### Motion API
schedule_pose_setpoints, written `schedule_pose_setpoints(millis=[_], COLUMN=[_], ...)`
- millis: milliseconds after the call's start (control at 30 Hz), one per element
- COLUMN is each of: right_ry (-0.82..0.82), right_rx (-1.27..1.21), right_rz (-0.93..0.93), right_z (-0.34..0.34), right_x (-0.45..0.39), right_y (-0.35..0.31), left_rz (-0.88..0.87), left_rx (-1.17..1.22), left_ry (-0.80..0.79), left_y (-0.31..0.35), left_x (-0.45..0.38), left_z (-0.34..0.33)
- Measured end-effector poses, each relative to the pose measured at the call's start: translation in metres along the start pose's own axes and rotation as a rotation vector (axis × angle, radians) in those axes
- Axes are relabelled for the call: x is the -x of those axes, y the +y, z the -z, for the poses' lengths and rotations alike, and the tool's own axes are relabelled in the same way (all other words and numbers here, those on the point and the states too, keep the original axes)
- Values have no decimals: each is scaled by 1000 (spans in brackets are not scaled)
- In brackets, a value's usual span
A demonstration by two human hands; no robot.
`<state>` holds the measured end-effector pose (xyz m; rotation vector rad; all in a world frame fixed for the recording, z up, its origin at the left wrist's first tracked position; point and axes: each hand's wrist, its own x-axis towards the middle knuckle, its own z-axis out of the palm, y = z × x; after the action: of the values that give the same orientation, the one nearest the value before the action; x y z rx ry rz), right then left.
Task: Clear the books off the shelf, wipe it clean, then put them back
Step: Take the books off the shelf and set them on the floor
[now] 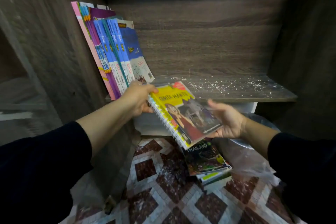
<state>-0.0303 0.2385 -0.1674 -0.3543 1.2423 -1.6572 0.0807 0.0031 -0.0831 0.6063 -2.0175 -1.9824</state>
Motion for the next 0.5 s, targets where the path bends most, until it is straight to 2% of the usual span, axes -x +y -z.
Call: schedule_pose_setpoints(millis=[100,167,367,500], right_ry=[62,89,232,385], right_rx=[180,196,208,168], right_rz=[-81,-102,-131,-7], right_z=[13,21,56,74], right_x=[6,7,-9,-22], right_y=[22,36,77,93], left_rz=[234,344,483,509], left_rx=[-19,-69,-148,-206], left_ry=[-112,-189,-225,-253], left_y=[-28,-44,-90,-102], left_x=[6,6,-16,-35], left_z=[-1,-4,-25,-42])
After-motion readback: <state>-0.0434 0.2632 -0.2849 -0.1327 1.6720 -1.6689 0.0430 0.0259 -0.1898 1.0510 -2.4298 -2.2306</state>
